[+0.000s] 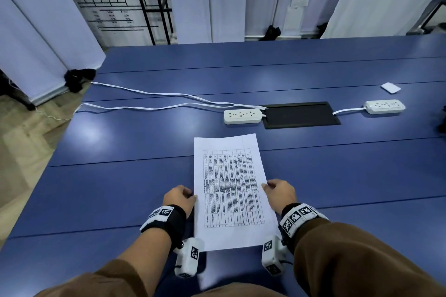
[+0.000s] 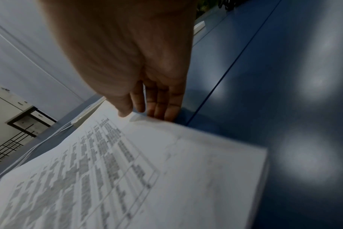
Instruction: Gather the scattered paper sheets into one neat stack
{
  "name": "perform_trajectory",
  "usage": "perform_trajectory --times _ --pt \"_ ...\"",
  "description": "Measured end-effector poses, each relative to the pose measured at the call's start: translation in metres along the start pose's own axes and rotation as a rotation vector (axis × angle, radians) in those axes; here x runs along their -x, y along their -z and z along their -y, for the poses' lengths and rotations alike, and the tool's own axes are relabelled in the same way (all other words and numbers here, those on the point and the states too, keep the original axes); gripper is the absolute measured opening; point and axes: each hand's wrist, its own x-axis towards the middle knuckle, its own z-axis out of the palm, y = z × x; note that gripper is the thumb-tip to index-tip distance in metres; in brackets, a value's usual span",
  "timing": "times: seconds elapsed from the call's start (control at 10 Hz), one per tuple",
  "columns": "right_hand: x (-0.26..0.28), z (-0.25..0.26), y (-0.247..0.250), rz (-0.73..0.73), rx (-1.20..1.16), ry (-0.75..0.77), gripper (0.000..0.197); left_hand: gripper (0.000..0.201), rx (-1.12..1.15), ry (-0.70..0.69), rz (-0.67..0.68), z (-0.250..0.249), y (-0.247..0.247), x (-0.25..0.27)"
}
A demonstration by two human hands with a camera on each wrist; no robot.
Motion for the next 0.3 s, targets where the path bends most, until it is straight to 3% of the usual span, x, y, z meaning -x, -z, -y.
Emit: perform_trajectory --times 0.2,0.3 --pt "0.009 -0.013 0.019 0.021 0.091 0.079 0.043 0.017 -0.029 -0.121 0.040 0.028 0.016 0.010" --pt "0.017 -0.030 0.021 0.044 0.164 0.127 0.045 0.028 -0.085 -0.158 0.105 0.056 0.028 0.021"
